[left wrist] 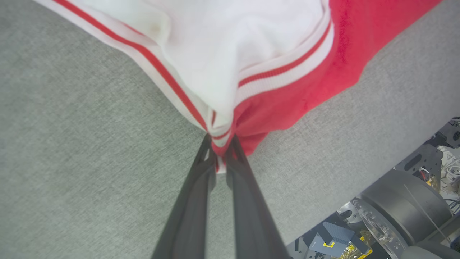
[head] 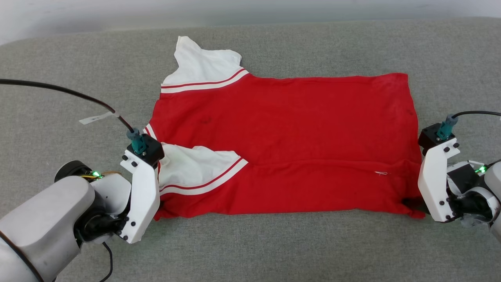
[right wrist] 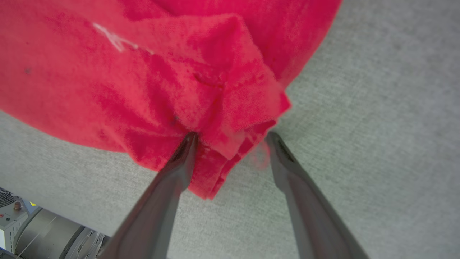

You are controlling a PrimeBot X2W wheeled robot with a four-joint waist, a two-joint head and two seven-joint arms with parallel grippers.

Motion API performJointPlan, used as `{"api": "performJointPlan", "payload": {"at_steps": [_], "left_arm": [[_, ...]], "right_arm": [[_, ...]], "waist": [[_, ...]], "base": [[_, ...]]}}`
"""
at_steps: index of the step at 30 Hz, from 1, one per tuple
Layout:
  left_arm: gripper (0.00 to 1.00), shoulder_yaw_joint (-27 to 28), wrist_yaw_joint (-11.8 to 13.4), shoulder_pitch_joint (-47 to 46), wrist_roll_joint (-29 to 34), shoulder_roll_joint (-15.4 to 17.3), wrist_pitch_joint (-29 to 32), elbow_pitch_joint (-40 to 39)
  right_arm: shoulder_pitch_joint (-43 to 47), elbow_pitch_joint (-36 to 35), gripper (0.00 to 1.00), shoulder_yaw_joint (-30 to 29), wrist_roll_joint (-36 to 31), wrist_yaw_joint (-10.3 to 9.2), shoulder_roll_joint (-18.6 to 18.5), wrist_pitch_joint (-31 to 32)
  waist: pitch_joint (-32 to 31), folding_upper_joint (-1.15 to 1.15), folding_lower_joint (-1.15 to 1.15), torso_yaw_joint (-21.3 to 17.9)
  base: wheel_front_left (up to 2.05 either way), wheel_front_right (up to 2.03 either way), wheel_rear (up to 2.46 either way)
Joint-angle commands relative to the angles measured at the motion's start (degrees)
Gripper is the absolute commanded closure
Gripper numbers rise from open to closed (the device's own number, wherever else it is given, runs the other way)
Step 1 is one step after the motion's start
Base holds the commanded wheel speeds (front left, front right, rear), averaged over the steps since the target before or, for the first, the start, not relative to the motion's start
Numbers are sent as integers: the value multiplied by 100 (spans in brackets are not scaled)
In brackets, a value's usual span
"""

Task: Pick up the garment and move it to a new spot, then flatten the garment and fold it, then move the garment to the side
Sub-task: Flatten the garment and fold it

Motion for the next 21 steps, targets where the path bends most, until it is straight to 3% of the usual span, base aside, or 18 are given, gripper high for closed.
{"api": "performJointPlan", "payload": {"at_steps": [1,3,4,5,13,21], "left_arm": [[100,-14,-6,-25,19,-9,-27,33],[100,-21,-17,1,8,-15,-46,53],[100,-29,-21,25,-5,-18,-48,68],[100,-37,-24,51,-22,-18,-56,82],[100,-33,-49,253,-185,72,-136,123],[100,-78,39,580,-347,350,-139,-221]], "right_arm": [[373,191,0,252,51,-1,337,-64],[403,257,0,331,82,-1,402,-116],[387,270,60,331,88,-1,404,-176],[355,276,100,314,106,-1,391,-247],[190,-141,100,303,288,-1,-100,-705],[404,-789,100,319,602,-3,-691,-778]], "waist": [[27,0,0,13],[16,0,0,1],[-8,0,0,-11],[-40,0,0,-23],[-493,0,0,-106],[-814,0,0,-145]], "base": [[0,0,0],[0,0,0],[0,0,0],[0,0,0],[0,0,0],[0,0,0]]}}
